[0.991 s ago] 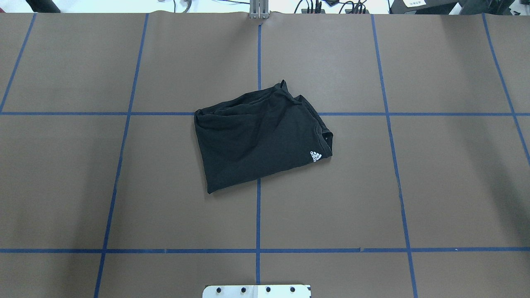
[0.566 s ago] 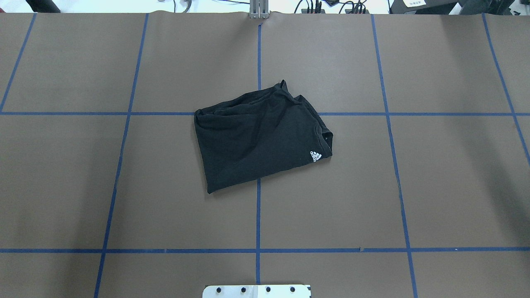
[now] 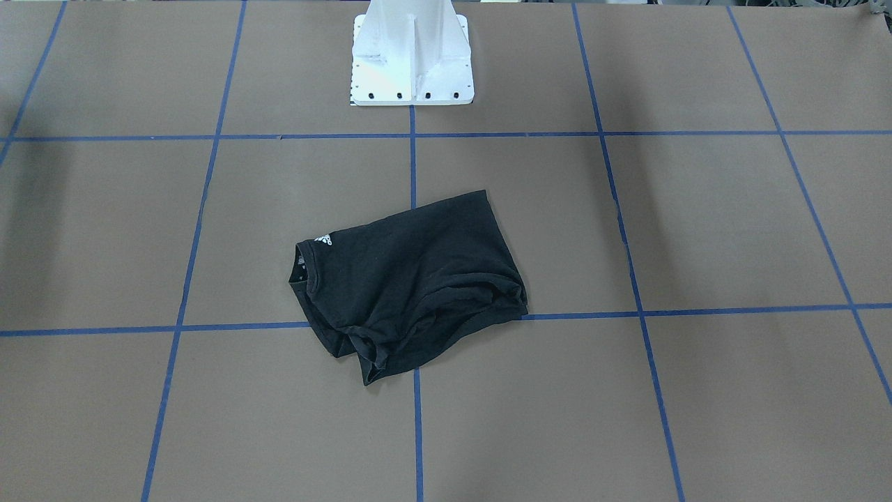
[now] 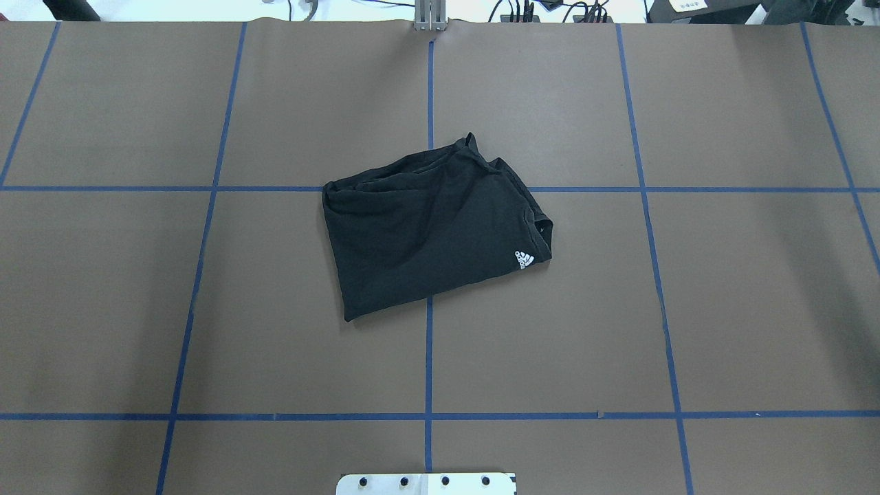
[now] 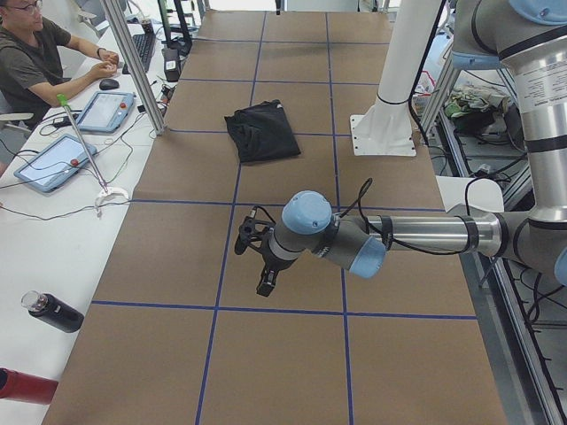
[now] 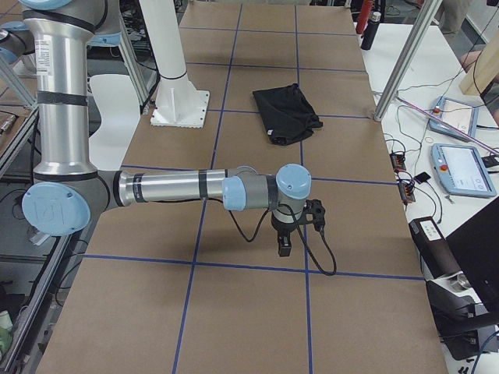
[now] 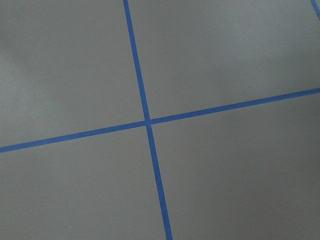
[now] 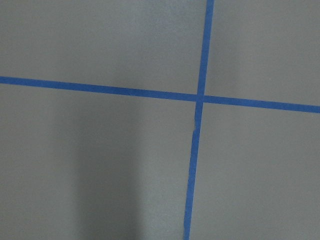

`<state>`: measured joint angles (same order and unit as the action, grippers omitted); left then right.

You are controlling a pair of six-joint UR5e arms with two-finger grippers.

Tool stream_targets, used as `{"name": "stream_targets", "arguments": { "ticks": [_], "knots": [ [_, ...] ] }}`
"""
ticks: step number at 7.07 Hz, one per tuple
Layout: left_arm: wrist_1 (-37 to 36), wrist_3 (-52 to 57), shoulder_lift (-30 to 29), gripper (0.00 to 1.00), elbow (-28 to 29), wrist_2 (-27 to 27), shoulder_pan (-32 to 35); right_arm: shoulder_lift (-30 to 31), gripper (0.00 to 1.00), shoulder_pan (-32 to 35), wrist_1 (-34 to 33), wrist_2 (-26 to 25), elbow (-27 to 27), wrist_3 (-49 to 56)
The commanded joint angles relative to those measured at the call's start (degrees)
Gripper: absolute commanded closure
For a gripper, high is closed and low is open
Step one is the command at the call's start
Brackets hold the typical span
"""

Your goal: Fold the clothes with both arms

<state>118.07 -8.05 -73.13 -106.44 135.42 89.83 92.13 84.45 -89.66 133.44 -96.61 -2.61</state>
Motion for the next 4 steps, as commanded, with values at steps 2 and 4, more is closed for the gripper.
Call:
{"name": "stream_targets", "arguments": {
  "ticks": [2, 4],
  "knots": [
    [-0.1, 0.0, -0.4, 0.00, -1.4, -0.1, -0.2, -0.2, 0.00, 0.0, -0.1, 0.7, 0.4, -0.2],
    [0.1, 0.1, -0.6, 0.00, -1.6, 0.0, -0.3, -1.0, 0.00, 0.1, -0.2, 0.6, -0.7, -0.3]
  ]
}}
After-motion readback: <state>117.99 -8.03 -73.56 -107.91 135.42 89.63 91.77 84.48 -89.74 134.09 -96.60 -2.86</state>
